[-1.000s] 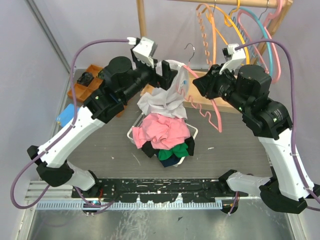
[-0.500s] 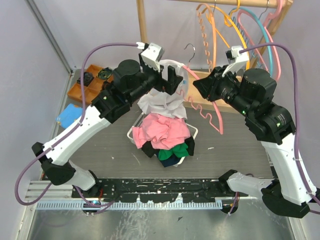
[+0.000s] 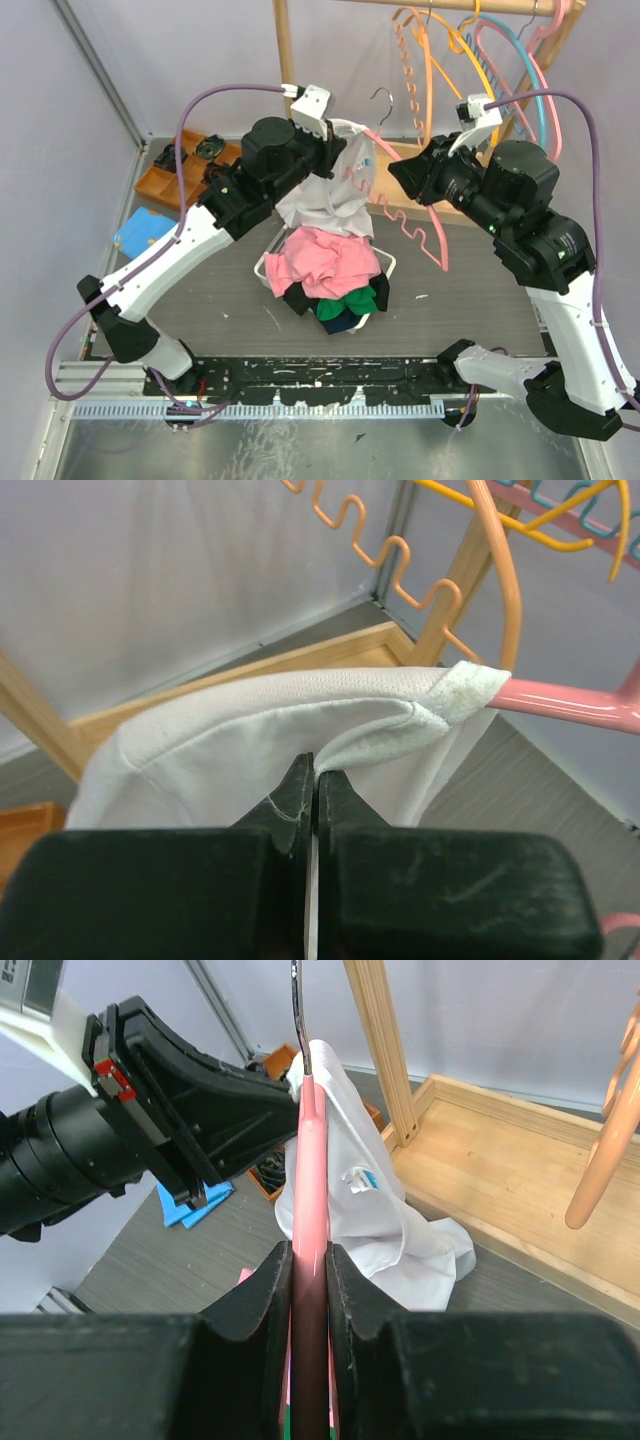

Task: Remove the t-shirt from the hanger
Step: Remove the T-shirt from the hanger, then place the hanger on the clothesline.

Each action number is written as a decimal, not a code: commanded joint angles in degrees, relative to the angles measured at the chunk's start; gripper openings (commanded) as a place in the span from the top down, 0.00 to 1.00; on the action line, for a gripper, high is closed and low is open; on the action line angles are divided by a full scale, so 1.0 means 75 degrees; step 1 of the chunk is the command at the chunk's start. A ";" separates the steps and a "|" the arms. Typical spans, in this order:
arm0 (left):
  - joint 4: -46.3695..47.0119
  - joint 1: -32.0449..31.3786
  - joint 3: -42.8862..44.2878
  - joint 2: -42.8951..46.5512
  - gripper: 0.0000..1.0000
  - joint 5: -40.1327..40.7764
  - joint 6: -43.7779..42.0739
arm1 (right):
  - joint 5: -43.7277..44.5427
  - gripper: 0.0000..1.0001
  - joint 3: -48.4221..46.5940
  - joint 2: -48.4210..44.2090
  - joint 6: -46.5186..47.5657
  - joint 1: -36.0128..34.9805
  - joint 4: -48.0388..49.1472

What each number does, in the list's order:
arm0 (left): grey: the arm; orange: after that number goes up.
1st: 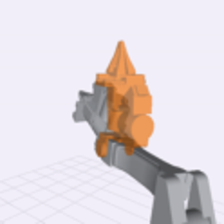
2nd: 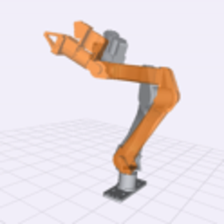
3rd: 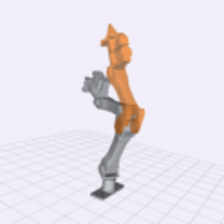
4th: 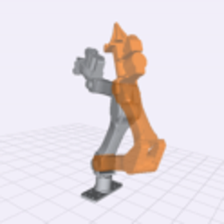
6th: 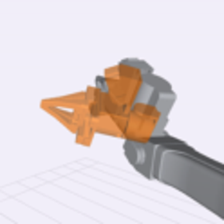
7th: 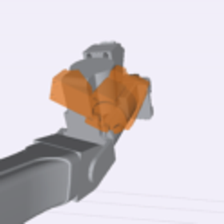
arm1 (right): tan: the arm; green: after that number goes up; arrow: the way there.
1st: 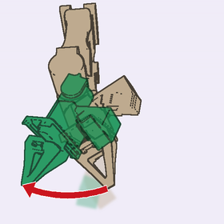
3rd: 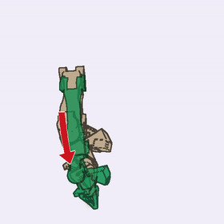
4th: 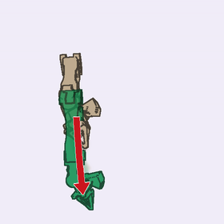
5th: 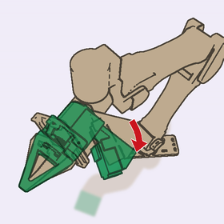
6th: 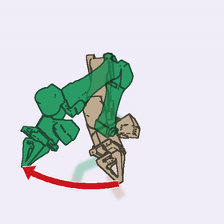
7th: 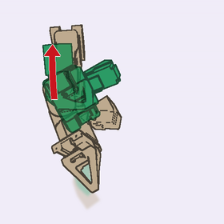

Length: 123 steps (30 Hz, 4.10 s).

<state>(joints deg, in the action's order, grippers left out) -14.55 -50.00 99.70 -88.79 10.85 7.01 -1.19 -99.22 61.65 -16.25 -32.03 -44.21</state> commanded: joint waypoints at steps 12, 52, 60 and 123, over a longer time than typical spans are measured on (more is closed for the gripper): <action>0.0121 0.1257 0.0532 0.0046 1.00 0.1059 0.0078 | 0.0028 0.99 0.0252 -0.1149 0.0385 -0.0006 0.0868; -0.0639 0.1793 0.2133 0.2415 1.00 -0.3624 0.1794 | 0.1764 0.99 -0.1284 0.2293 0.0780 0.0255 0.4148; -0.0417 0.1791 0.2487 0.2297 1.00 -0.3754 0.2161 | 0.1763 0.99 -0.1735 0.3142 0.0782 0.0671 0.4672; 0.0914 0.1782 0.4712 0.0385 1.00 -0.3801 0.4347 | 0.0826 0.59 -0.0868 0.1797 0.0245 0.1478 0.3915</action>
<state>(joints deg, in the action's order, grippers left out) -10.76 -36.53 132.16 -86.35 -16.67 35.51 5.41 -106.74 79.70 -15.35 -21.04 -14.39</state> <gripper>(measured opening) 0.014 0.411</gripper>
